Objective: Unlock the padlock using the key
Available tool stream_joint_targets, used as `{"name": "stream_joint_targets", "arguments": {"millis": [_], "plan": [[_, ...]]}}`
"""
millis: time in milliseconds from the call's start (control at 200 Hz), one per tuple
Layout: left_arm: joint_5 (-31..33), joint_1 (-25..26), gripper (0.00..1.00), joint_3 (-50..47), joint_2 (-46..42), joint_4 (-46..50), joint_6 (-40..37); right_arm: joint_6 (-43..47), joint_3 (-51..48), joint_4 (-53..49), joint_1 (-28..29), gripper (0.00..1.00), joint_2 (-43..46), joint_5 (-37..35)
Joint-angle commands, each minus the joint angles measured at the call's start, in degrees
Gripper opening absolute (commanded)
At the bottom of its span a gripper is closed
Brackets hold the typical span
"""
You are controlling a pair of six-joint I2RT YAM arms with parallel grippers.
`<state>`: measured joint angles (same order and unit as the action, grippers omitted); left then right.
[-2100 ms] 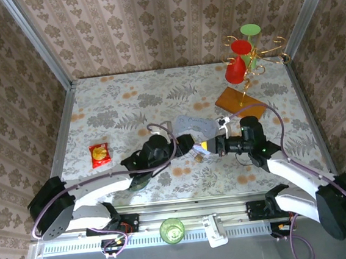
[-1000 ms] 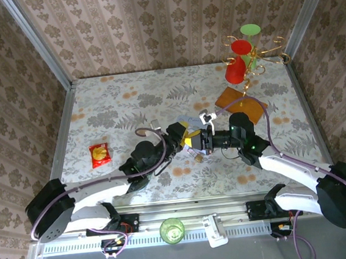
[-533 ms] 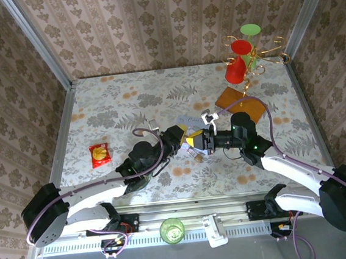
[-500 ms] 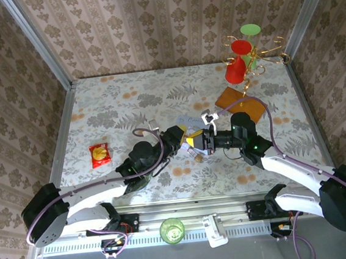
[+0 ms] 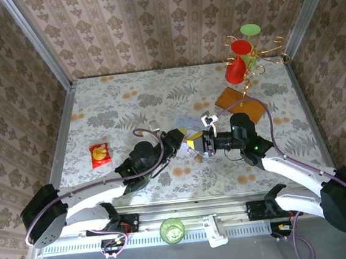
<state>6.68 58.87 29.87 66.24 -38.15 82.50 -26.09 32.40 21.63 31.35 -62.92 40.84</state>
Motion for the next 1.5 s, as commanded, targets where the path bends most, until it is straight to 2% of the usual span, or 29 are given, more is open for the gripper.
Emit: {"name": "stream_joint_targets", "arguments": {"millis": [0,45,120,235,315,585,830,1085,1295,1495], "plan": [[-0.72,0.14,0.0,4.47,-3.08,9.05,-9.74,-1.18,-0.98,1.95,-1.99,0.36,2.14,2.96],[-1.62,0.3,0.0,7.06,-3.85,13.23,-15.77,-2.25,-0.98,2.43,-3.73,0.47,2.62,5.71],[-4.01,0.21,0.0,10.07,-4.4,18.34,-22.01,-4.56,-0.87,4.02,-6.87,0.51,3.32,10.14],[-7.69,-0.54,0.0,9.29,-4.29,14.17,-25.91,-7.49,1.6,6.45,-8.41,0.52,1.57,18.95],[-10.28,-1.57,0.0,8.33,-3.69,10.15,-26.41,-9.75,2.23,9.44,-8.1,0.53,0.95,21.8],[-13.91,-1.3,0.0,9.68,-2.26,8.65,-28.12,-9.24,3.45,9.54,-7.18,0.54,1.27,21.87],[-14.33,-0.87,0.0,9.16,-1.81,5.45,-27.12,-8.68,4.41,9.34,-6.79,0.52,-0.25,20.68],[-13.33,-0.43,0.0,8.6,-1.46,4.47,-26.52,-9.95,4.16,11.77,-6.4,0.45,-1.5,20.56],[-13.18,-0.5,0.0,8.36,-0.78,3.08,-25.99,-10.83,3.85,13.17,-5.26,0.24,-2.12,21.27],[-12.53,-0.45,0.0,7.4,-0.86,1.86,-25.2,-11.0,2.32,13.04,-5.29,0.12,-1.26,21.13]]}}
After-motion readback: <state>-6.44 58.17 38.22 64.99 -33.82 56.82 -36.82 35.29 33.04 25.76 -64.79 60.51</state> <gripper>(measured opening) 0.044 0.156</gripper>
